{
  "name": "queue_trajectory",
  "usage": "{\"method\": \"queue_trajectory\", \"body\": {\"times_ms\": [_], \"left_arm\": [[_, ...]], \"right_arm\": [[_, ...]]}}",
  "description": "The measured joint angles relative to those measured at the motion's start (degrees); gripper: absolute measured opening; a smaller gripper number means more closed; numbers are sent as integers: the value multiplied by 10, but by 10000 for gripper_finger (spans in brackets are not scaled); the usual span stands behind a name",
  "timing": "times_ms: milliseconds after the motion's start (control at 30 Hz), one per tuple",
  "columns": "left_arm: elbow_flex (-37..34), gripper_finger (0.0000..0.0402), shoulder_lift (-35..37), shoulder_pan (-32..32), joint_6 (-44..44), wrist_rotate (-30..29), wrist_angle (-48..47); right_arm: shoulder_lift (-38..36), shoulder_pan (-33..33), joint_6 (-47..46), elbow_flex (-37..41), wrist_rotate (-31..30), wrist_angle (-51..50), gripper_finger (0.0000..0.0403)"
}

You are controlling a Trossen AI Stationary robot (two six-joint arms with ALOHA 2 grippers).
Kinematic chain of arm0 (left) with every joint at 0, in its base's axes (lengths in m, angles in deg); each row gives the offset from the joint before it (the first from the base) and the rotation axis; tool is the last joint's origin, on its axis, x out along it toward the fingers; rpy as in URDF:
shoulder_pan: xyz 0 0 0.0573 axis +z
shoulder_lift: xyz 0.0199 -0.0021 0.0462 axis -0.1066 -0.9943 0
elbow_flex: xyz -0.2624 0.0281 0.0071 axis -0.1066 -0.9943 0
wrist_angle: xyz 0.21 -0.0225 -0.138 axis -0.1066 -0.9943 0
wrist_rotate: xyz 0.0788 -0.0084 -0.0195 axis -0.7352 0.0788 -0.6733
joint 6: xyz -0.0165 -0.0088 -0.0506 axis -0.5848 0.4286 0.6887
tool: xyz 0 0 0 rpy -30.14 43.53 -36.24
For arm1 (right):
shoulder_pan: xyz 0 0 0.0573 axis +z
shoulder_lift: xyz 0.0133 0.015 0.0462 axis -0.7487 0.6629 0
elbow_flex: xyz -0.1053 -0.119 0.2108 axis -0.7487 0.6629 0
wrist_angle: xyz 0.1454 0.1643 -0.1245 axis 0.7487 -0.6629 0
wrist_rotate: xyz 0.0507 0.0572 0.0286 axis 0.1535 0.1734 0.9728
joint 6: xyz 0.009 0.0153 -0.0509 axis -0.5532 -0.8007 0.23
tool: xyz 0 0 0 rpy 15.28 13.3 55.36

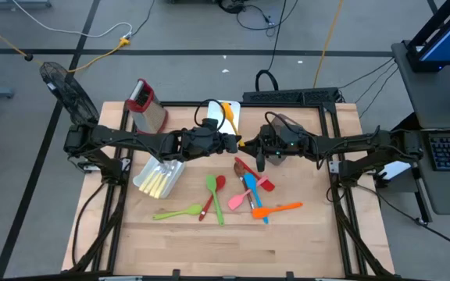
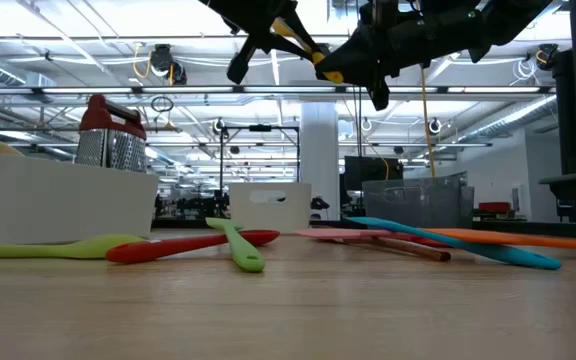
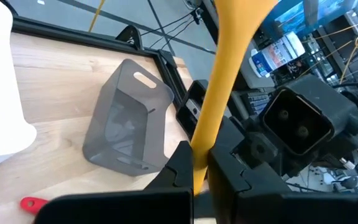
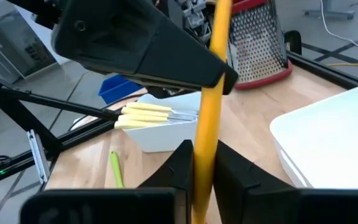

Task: Pick & Place Kitchen Items
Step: Put the yellow spatula into the black bin

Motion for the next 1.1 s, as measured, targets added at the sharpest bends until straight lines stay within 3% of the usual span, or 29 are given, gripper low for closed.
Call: {"method": "queue_trajectory", "body": {"times_ms": [133, 633, 800, 1100], "left_arm": [[0, 25, 0, -1, 1, 3, -1], [0, 161, 0, 1, -16, 37, 11], [1, 199, 1, -3, -14, 58, 16], [1, 229, 6, 0, -73, 73, -12]], "right_arm": [[0, -1, -8, 0, 5, -3, 27], [0, -40, -66, 0, 23, -17, 27], [2, -59, -72, 0, -2, -26, 27], [-8, -102, -119, 0, 30, -31, 27]]}}
